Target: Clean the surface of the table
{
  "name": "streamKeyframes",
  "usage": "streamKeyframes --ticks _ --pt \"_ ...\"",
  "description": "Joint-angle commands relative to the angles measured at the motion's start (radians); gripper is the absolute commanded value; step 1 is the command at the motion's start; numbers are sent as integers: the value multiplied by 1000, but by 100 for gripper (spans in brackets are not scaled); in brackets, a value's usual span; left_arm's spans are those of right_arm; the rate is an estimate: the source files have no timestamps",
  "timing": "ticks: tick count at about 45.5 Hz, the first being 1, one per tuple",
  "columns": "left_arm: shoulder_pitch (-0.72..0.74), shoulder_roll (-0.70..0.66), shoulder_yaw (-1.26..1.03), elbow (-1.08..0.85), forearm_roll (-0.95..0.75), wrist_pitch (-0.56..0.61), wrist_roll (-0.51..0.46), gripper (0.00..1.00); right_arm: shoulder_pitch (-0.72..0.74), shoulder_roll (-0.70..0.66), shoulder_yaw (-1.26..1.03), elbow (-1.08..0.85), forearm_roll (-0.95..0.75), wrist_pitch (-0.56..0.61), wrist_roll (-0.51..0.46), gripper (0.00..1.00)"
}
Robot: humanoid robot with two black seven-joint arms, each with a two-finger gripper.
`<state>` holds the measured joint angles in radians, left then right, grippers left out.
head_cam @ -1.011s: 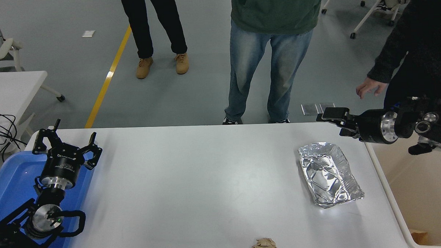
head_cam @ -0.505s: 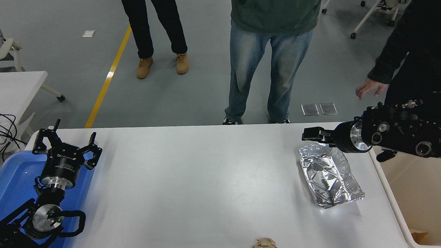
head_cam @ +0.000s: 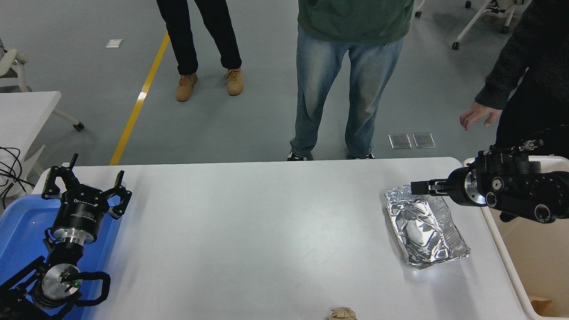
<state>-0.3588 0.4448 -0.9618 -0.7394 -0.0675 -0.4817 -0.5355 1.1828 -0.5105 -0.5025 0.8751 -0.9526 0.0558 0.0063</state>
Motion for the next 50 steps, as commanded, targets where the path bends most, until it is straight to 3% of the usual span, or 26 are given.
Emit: streamKeyframes --ticks 1,42,50 --pt "0 -2 0 0 0 0 0 99 -78 -10 -27 -21 -84 -86 32 99" --pt "0 0 0 0 0 0 0 99 -206 56 33 -117 -72 -137 34 98" --pt "0 0 0 0 0 0 0 99 -221 98 38 -160 -72 -143 34 91"
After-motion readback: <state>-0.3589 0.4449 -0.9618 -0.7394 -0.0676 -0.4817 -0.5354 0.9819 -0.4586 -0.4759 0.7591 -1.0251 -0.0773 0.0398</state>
